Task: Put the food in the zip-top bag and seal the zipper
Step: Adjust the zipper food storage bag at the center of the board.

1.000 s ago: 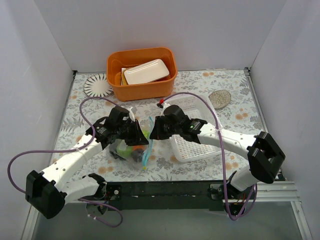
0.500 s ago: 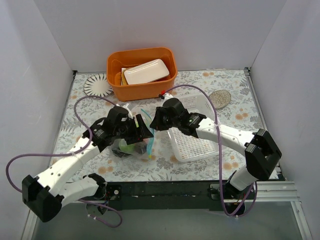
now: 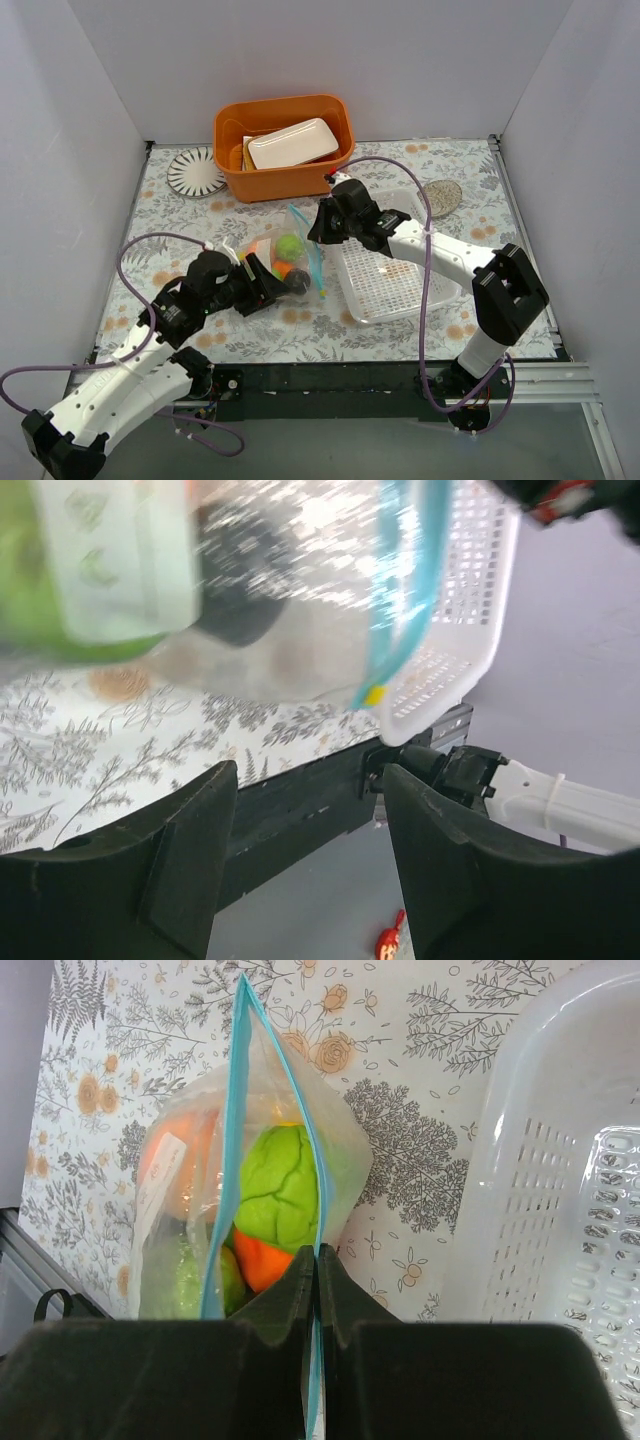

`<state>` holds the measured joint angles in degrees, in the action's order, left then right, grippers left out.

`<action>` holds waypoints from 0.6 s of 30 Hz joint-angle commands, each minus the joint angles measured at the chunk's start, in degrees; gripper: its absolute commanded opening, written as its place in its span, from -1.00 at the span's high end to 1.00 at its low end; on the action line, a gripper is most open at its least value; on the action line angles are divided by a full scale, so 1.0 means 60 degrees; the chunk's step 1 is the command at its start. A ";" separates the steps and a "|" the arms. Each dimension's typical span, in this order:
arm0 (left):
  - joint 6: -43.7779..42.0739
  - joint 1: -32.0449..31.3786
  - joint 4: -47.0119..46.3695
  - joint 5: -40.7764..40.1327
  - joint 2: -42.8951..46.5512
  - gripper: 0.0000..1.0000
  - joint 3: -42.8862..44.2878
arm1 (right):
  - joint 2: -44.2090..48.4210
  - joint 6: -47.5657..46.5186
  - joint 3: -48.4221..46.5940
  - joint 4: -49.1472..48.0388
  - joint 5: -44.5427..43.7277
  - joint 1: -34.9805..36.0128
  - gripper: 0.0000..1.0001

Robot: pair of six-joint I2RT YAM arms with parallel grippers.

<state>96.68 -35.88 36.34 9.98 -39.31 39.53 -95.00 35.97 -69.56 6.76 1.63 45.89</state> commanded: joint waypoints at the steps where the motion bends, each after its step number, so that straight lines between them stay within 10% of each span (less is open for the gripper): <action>1: 0.1548 -0.0070 -0.0869 0.0490 0.0735 -0.18 -0.1152 | -0.0045 -0.0281 -0.0521 -0.0205 0.0270 -0.0075 0.83; 13: 0.1918 -0.0627 -0.2862 0.0109 -0.0507 -0.15 -0.2178 | -0.0148 -0.0208 -0.0565 -0.0146 0.0505 -0.0148 0.81; 18: 0.1831 -0.0729 -0.3361 0.0475 -0.0699 0.17 -0.2559 | -0.0177 -0.0267 -0.0594 0.0044 0.0417 -0.0192 0.81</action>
<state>107.87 -39.66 19.86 11.62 -43.40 25.80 -96.07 35.31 -70.41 7.09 4.05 45.25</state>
